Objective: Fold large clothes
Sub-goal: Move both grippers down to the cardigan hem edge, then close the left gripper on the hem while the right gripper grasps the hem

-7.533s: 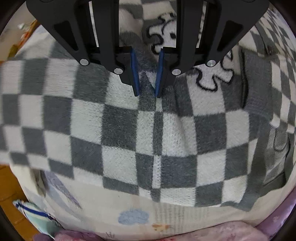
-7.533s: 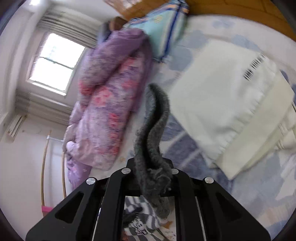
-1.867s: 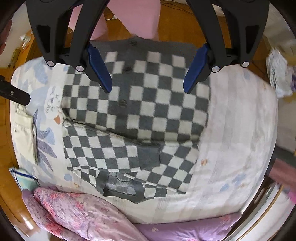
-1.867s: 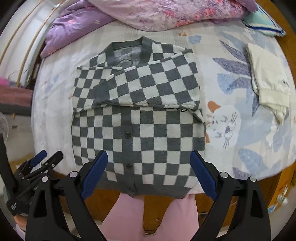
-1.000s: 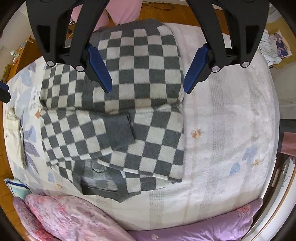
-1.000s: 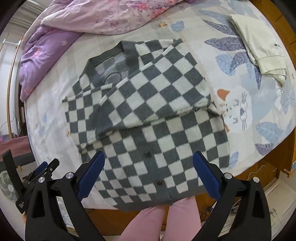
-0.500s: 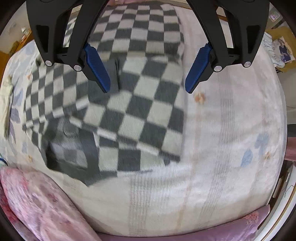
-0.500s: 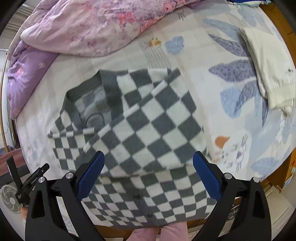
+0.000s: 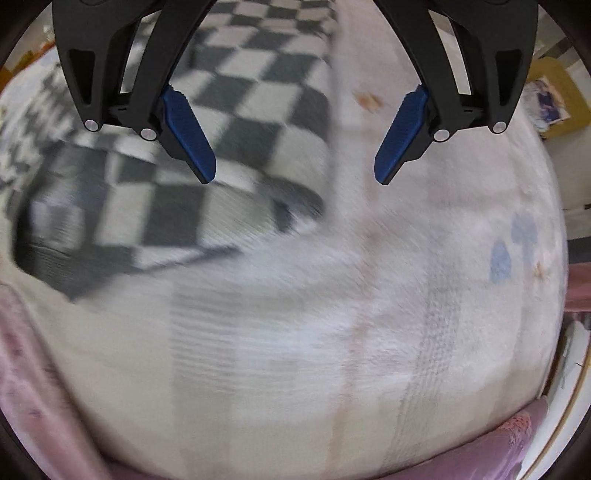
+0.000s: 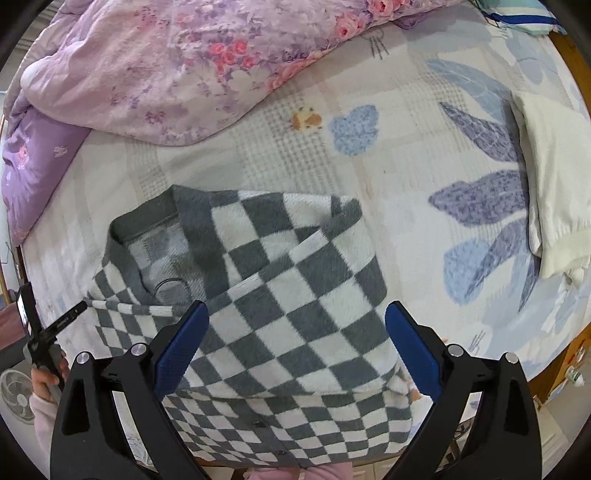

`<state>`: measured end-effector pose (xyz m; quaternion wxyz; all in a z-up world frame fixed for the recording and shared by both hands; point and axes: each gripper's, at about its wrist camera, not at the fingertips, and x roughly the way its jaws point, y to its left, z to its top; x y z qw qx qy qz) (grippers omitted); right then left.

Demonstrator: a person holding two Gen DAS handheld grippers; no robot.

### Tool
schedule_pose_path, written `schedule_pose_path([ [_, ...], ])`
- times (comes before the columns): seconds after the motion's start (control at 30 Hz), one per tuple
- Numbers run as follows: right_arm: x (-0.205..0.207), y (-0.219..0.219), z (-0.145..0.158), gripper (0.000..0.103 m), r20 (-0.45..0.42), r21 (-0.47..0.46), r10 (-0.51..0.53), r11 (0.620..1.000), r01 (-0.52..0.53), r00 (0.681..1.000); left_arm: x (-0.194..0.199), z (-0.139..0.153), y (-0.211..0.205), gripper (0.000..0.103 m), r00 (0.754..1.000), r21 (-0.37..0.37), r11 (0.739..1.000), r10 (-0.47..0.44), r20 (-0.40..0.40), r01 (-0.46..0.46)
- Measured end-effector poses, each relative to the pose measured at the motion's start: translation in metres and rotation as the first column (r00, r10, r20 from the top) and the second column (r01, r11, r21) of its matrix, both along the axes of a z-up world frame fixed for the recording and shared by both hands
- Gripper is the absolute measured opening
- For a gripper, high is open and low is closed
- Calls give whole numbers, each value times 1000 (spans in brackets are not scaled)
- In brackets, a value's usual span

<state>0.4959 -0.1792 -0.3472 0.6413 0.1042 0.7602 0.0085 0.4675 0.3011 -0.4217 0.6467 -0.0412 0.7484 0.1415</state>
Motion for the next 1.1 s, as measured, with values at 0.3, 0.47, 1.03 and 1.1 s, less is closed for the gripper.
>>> schedule_pose_path([
  [0.3,17,-23,-42,93,-44,-45,-6,999,4,999,-4,-47,20,40,991,-148,981,134,29,-128],
  [0.47,34,-23,-76,93,-73,-58,56,997,-60,996,-9,-34,14,23,993,-90,991,102,66,-96],
  [1.03,41,-7,-145,21,-135,-9,81,997,-83,987,-30,19,-6,20,978,-9,995,102,184,-102],
  [1.1,39,-9,-132,20,-123,-1,101,995,-102,987,-36,28,-16,20,977,25,997,69,201,-75],
])
